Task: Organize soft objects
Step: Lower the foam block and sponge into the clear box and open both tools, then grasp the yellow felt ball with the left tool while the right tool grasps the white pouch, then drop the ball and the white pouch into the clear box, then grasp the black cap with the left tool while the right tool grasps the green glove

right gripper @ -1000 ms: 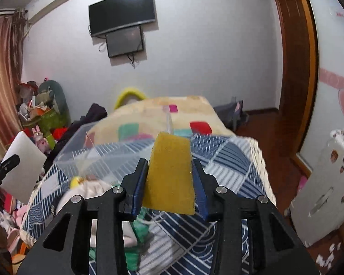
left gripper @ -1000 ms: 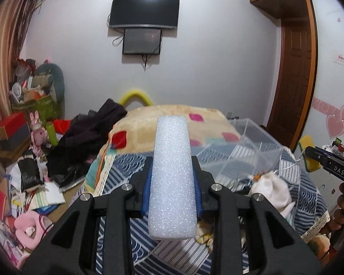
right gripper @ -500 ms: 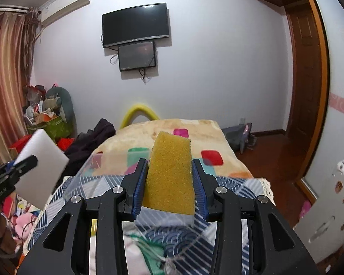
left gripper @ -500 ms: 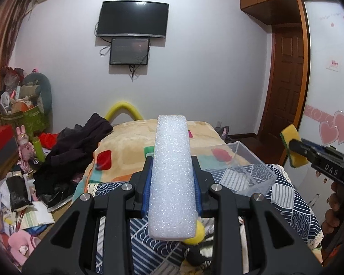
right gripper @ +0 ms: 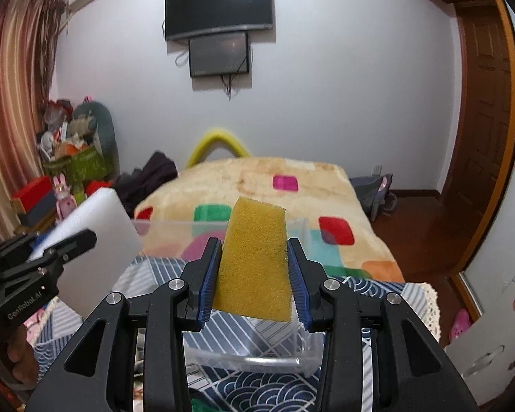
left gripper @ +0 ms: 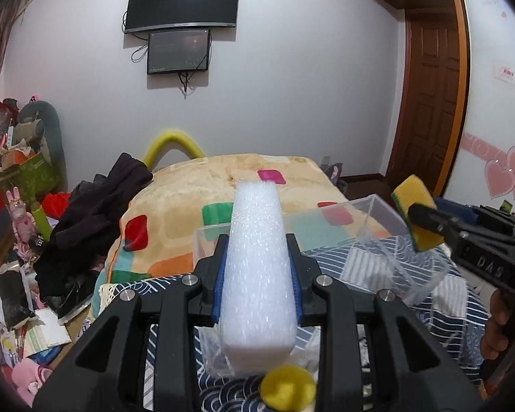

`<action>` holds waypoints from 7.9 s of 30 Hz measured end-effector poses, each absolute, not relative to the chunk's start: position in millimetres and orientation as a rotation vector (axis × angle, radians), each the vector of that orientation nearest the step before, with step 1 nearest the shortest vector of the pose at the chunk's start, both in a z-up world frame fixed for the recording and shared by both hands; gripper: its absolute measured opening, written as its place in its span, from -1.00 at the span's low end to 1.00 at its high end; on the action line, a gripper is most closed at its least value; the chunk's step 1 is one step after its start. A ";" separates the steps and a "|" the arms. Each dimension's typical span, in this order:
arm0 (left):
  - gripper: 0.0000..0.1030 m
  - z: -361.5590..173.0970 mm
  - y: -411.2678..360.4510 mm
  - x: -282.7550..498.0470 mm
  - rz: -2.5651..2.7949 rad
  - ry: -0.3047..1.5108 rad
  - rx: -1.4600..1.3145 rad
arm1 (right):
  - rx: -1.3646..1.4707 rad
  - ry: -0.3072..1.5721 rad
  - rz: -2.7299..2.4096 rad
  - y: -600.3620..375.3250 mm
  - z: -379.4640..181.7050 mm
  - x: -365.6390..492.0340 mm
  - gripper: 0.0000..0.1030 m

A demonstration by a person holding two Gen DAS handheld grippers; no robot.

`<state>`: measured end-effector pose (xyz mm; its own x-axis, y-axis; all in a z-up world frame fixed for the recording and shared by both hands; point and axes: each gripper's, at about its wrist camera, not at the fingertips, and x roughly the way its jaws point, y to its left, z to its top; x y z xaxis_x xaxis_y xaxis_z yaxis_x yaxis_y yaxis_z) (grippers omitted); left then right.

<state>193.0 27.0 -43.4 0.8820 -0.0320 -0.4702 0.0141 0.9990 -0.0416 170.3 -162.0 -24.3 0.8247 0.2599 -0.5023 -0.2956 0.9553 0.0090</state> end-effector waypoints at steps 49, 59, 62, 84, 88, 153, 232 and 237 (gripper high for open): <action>0.88 -46.4 23.3 103.3 0.010 0.447 0.117 | -0.071 0.519 0.336 -170.9 -18.9 104.9 0.61; 0.64 -85.5 25.9 94.1 -0.055 0.559 0.031 | -0.081 0.616 0.349 -152.7 -59.1 89.7 0.59; 0.52 -93.7 24.7 97.7 -0.070 0.590 0.013 | -0.083 0.643 0.370 -149.1 -67.5 85.7 0.55; 0.10 -128.8 6.0 158.7 -0.085 0.748 -0.028 | -0.074 0.625 0.402 -163.4 -63.9 75.4 -0.77; -0.16 -131.6 2.1 159.2 -0.103 0.759 -0.029 | -0.061 0.583 0.379 -173.1 -52.2 72.1 -0.77; 0.09 -77.4 -24.3 203.4 -0.160 0.695 0.018 | -0.206 0.650 0.271 -170.1 -48.2 174.5 -0.45; -0.65 -98.7 -6.7 103.7 -0.227 0.667 -0.097 | -0.023 0.684 0.350 -201.6 -78.4 76.9 -0.56; -0.65 -83.1 4.1 91.1 -0.213 0.612 -0.104 | -0.041 0.652 0.343 -198.4 -66.7 74.5 -0.56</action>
